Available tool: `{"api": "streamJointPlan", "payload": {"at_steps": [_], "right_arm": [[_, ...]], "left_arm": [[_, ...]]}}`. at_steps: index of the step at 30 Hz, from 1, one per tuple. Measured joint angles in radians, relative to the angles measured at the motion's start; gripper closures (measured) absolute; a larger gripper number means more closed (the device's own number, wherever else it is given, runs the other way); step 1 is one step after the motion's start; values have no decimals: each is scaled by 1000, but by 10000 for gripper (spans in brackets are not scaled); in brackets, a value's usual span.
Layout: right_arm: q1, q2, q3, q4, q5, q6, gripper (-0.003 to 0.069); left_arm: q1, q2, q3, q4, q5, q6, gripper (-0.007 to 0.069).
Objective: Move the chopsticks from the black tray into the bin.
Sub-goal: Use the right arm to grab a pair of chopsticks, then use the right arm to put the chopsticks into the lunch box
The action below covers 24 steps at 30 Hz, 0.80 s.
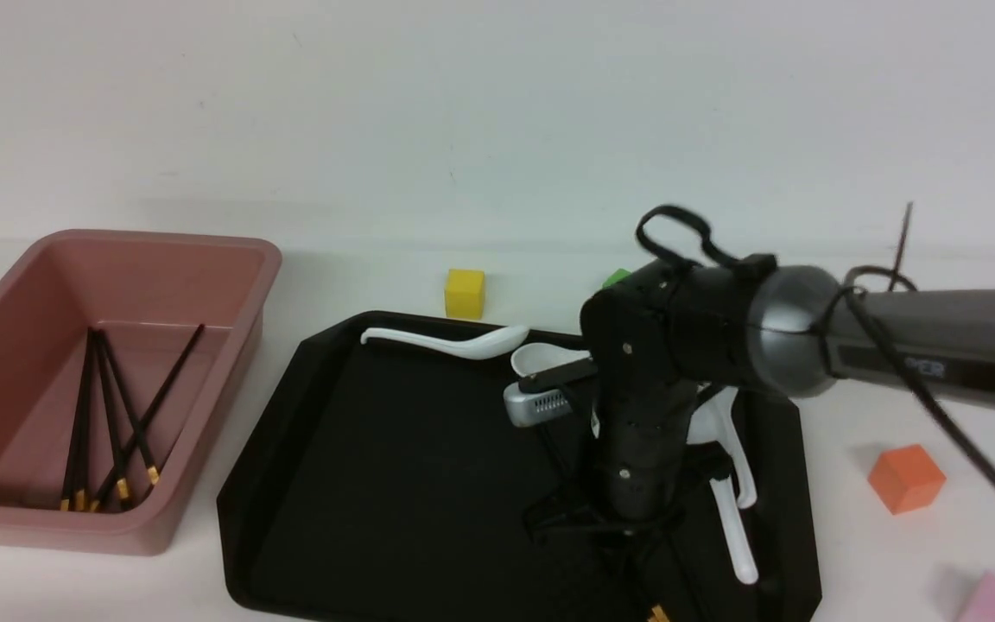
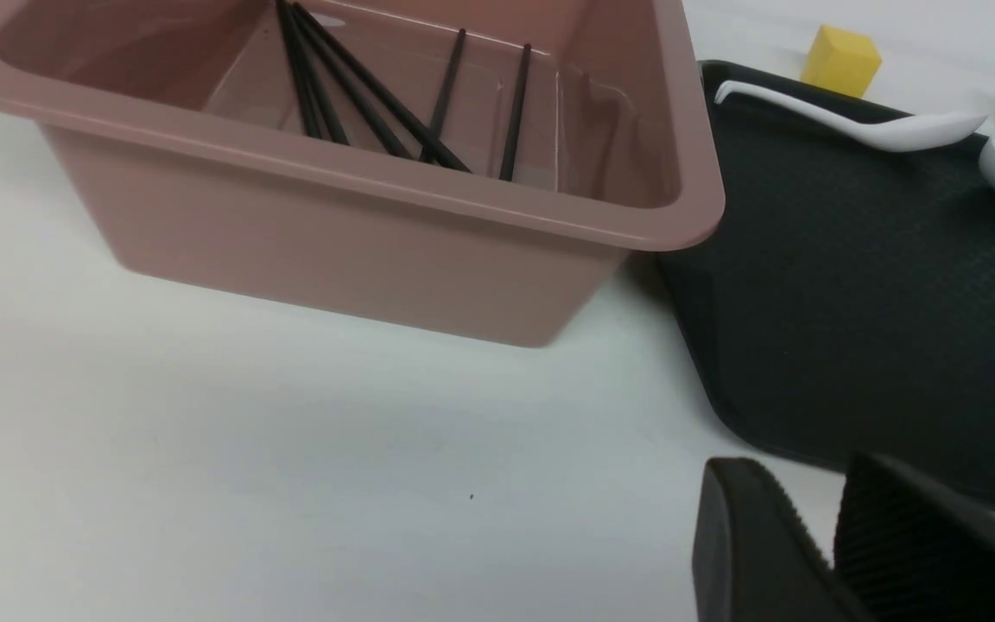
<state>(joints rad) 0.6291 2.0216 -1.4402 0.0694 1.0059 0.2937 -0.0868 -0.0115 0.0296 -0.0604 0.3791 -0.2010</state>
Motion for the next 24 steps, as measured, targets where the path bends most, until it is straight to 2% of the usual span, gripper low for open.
{"api": "streamJointPlan", "payload": {"at_steps": [2,7,12,18,24], "right_arm": [[0,-27,2,14,19,-18,529],[0,-153,-7,137,61,-105,529],[8,-177,-167,381,53,-256,529],[75,18,-485,604,-54,-431,529],[175,315,-805,742,-312,-604,529]], "left_arm": [[0,0,0,0,0,0,447],[0,0,0,0,0,0,441],[0,0,0,0,0,0,439],[0,0,0,0,0,0,438],[0,0,0,0,0,0,438]]}}
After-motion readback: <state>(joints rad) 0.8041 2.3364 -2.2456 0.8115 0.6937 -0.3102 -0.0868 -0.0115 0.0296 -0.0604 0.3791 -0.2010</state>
